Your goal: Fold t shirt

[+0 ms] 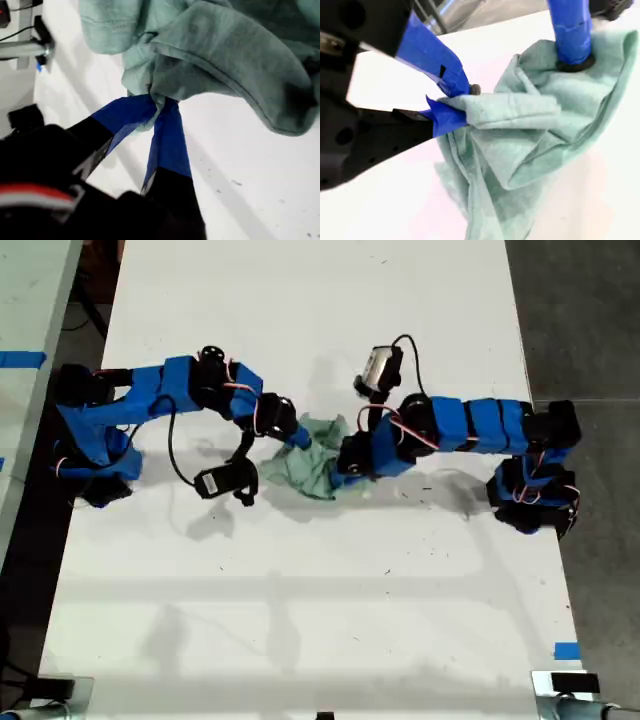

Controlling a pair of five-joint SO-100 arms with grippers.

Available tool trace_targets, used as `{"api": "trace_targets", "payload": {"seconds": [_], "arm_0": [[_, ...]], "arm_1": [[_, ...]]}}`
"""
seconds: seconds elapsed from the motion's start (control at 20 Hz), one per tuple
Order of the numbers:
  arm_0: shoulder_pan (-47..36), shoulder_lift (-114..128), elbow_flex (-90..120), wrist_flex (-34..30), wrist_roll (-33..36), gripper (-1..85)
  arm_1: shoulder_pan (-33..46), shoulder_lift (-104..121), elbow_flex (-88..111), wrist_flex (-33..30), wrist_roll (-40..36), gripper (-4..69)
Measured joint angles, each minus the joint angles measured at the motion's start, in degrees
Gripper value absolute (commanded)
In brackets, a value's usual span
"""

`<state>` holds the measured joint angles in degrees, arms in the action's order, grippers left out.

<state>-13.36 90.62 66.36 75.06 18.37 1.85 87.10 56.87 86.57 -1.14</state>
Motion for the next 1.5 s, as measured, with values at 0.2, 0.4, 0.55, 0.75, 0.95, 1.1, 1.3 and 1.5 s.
{"api": "trace_targets", "payload": {"seconds": [0.2,0.4,0.55,0.75,0.95,1.1,1.3,1.5], "arm_0": [[-12.48,0.79,0.09,6.50,5.98,26.0],[-24.17,3.69,0.09,11.07,11.51,23.9],[-28.83,10.63,0.09,12.22,12.48,20.9],[-28.65,20.04,1.58,12.74,11.43,-0.2],[-24.08,34.98,16.26,7.47,7.47,-0.3],[-19.78,56.69,40.78,-7.03,4.22,-0.3],[-14.85,73.74,79.19,-31.03,1.23,-0.3],[-16.61,104.33,113.91,-36.21,-1.05,-0.3]], "arm_1": [[12.83,0.00,1.49,2.81,-7.38,61.1],[21.18,6.77,1.49,9.05,-12.74,59.3],[26.54,17.23,5.10,12.13,-14.41,49.6],[26.37,32.43,16.70,12.48,-14.41,2.0],[22.41,54.40,36.65,12.48,-12.74,1.9],[11.51,69.87,51.68,12.39,-6.59,-0.9],[1.58,97.82,81.39,-0.79,-7.91,-1.6],[-0.18,112.06,107.67,-7.47,-13.36,-1.2]]}}
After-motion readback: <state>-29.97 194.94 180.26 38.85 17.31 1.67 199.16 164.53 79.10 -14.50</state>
